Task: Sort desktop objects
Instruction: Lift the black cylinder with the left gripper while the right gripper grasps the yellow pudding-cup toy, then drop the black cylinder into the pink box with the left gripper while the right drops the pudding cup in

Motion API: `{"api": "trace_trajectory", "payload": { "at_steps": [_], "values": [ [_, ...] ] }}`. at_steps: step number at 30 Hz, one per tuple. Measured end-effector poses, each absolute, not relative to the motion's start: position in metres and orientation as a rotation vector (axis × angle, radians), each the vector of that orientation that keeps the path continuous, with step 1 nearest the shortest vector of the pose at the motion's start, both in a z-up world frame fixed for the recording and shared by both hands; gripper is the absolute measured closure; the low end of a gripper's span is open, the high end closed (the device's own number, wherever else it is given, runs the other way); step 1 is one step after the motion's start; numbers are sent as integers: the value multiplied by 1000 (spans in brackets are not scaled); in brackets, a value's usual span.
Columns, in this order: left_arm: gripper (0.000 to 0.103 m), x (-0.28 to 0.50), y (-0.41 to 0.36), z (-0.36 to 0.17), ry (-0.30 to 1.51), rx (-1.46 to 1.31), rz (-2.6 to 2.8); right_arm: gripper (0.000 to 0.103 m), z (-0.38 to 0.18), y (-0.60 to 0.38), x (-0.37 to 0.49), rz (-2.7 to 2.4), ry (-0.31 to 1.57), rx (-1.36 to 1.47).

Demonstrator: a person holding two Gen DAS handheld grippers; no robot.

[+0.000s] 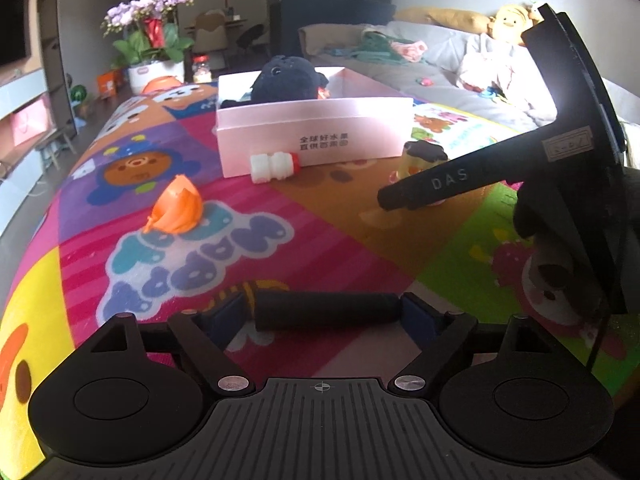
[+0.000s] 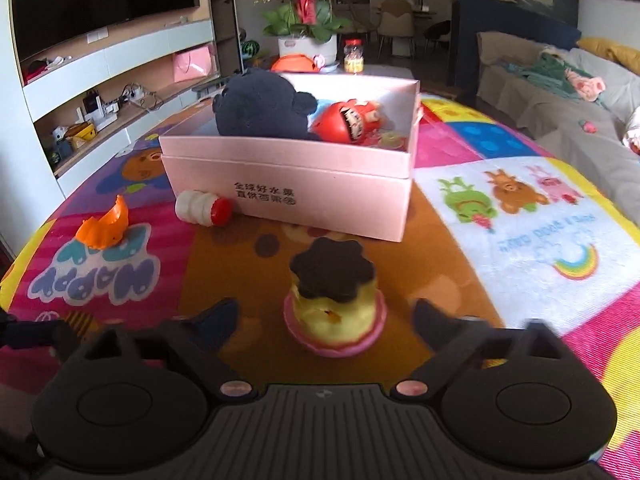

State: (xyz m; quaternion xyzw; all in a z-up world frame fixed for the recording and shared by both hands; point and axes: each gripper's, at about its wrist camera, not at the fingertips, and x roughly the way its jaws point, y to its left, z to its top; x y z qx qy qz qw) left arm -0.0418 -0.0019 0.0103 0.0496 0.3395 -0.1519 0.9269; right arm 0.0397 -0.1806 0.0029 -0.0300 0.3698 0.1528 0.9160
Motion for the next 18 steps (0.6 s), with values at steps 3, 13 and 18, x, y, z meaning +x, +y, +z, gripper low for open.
{"api": "trace_trajectory", "payload": {
  "at_steps": [3, 13, 18],
  "values": [
    [14, -42, -4, 10, 696, 112, -312, 48, 5, -177, 37, 303, 745, -102],
    [22, -58, -12, 16, 689, 171, -325, 47, 36, -202, -9, 393, 788, -118],
    [22, -58, -21, 47, 588, 228, -335, 47, 80, -221, -34, 408, 678, -95]
  ]
}}
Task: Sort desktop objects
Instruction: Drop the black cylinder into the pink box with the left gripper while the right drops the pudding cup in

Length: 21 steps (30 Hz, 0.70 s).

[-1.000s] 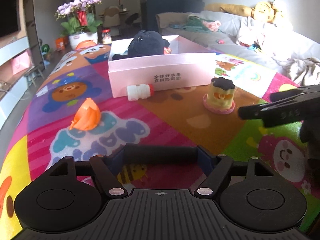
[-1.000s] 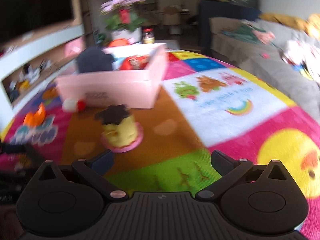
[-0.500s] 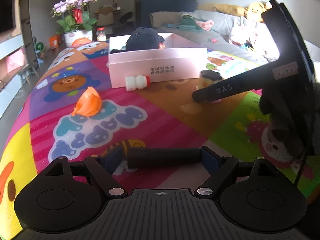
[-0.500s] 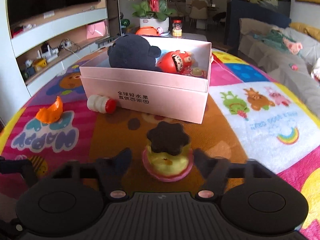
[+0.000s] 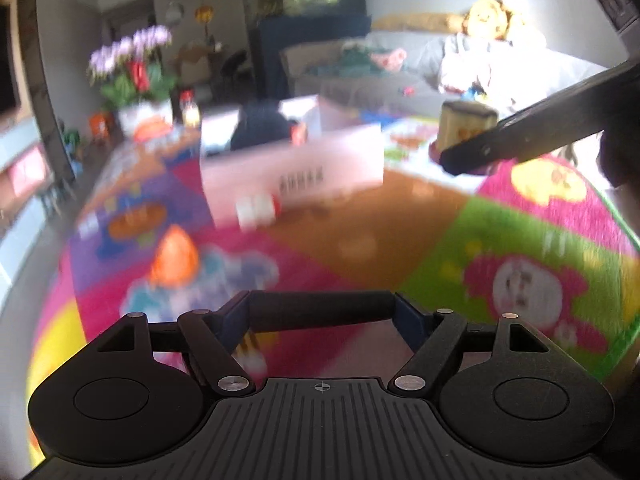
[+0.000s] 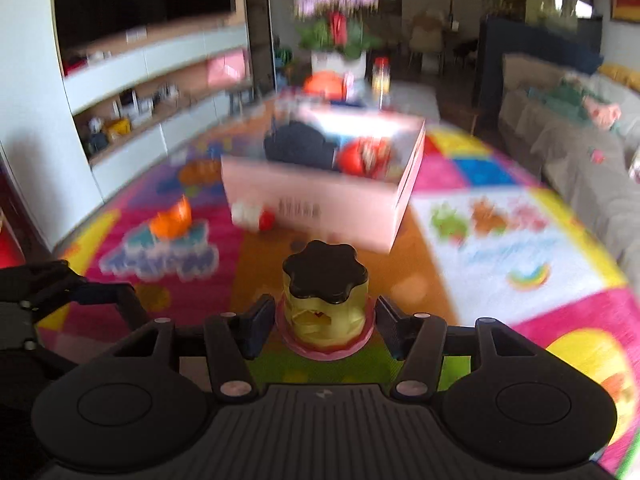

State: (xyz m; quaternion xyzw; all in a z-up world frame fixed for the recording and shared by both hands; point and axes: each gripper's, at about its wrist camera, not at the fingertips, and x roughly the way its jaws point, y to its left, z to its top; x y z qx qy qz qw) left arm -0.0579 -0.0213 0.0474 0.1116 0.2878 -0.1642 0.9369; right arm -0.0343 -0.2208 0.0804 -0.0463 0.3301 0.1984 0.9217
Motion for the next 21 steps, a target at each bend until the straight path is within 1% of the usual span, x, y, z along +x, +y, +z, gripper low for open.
{"api": "trace_trajectory", "payload": {
  "at_steps": [5, 9, 12, 13, 14, 15, 17, 21],
  "values": [
    [22, -30, -42, 91, 419, 294, -332, 47, 139, -246, -56, 424, 491, -56],
    [22, 18, -67, 116, 339, 306, -339, 47, 165, -260, -64, 382, 385, -72],
    [19, 59, -84, 129, 283, 268, -299, 47, 172, -272, -54, 343, 367, -56],
    [10, 72, -86, 131, 285, 254, -285, 47, 173, -276, -48, 328, 369, -48],
    [8, 83, -85, 134, 300, 236, -276, 47, 173, -279, -44, 314, 374, -40],
    [8, 88, -80, 136, 310, 202, -274, 47, 172, -281, -39, 302, 379, -33],
    [4, 84, -64, 136, 312, 137, -291, 47, 170, -285, -35, 292, 384, -32],
    [3, 61, -25, 110, 353, 104, -229, 47, 162, -285, -16, 299, 427, -19]
  ]
}}
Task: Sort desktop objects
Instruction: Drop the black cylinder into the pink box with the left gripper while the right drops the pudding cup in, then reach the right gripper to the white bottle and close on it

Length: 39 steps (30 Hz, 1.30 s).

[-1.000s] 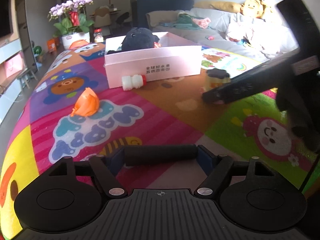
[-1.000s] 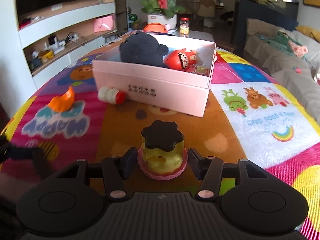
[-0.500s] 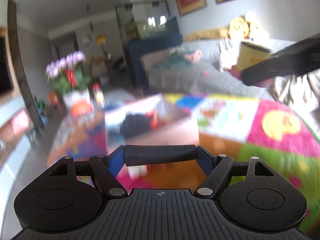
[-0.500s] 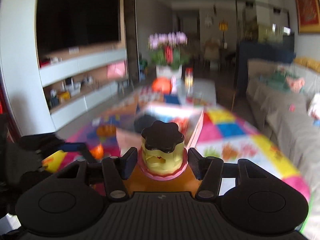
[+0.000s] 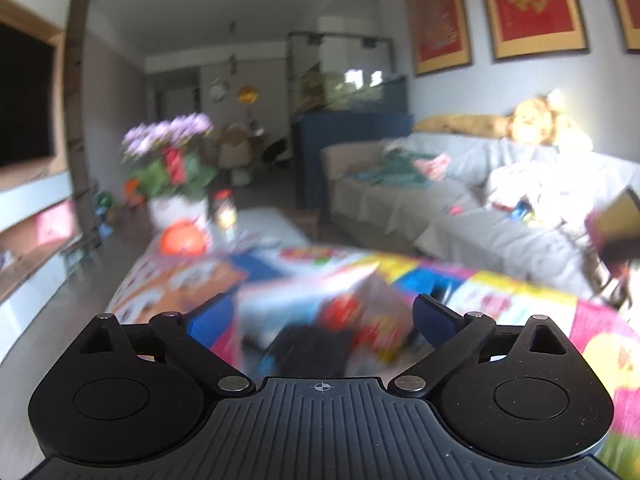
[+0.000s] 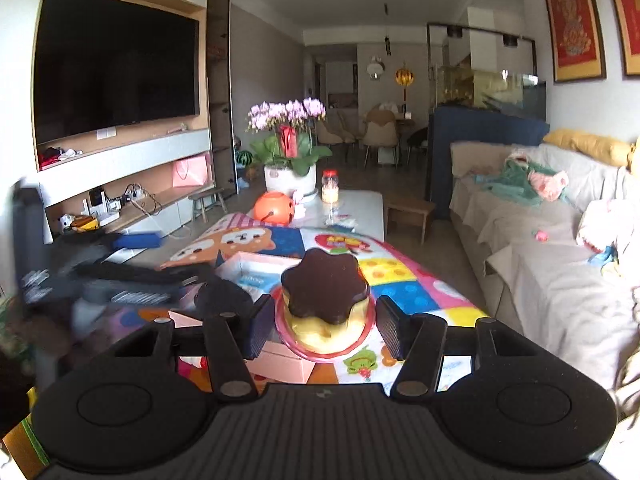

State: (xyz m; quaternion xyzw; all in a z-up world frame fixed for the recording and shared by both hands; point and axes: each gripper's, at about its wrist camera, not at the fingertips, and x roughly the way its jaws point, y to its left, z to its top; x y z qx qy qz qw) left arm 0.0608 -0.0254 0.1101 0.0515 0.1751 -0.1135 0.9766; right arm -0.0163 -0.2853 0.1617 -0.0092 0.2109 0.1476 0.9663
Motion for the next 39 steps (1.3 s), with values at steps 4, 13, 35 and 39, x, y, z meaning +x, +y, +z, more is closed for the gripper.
{"api": "trace_trajectory", "payload": {
  "at_steps": [4, 13, 35, 39],
  "values": [
    [3, 42, 11, 72, 485, 45, -201, 47, 157, -273, 17, 339, 475, 11],
    [2, 27, 56, 40, 587, -18, -152, 41, 156, -214, 105, 381, 542, 39],
    [1, 3, 97, 20, 620, -128, -2, 41, 30, -88, 75, 472, 694, -181],
    [1, 0, 93, 20, 614, -106, 4, 58, 22, -82, 82, 460, 728, -162]
  ]
}}
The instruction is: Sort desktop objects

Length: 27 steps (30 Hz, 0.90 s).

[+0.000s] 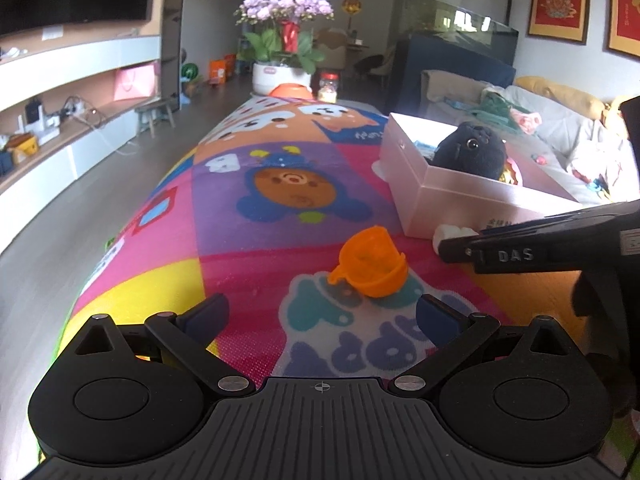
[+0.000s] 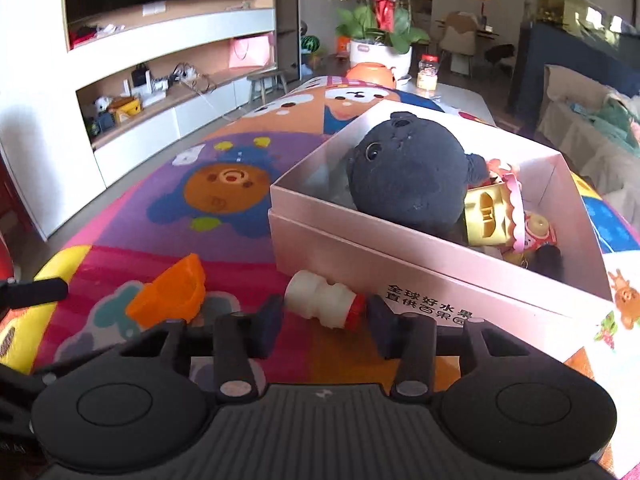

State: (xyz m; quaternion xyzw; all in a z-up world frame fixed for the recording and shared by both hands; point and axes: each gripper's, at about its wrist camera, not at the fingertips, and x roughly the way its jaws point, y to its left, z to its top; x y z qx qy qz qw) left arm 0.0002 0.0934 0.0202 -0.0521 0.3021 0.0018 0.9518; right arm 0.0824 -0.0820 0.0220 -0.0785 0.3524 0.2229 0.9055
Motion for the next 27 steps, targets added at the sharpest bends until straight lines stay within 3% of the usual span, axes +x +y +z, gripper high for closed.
{"api": "trace_trajectory", "payload": {
  "at_steps": [16, 20, 25, 27],
  "values": [
    [1, 64, 56, 20, 678, -15, -92, 55, 24, -206, -3, 332, 743, -97],
    [1, 70, 43, 18, 708, 1, -122, 20, 17, -226, -9, 296, 747, -22],
    [1, 58, 26, 19, 733, 15, -213, 3, 12, -237, -13, 286, 757, 20],
    [1, 47, 22, 22, 766, -22, -326, 1, 9, -240, -14, 290, 764, 41]
  ]
}}
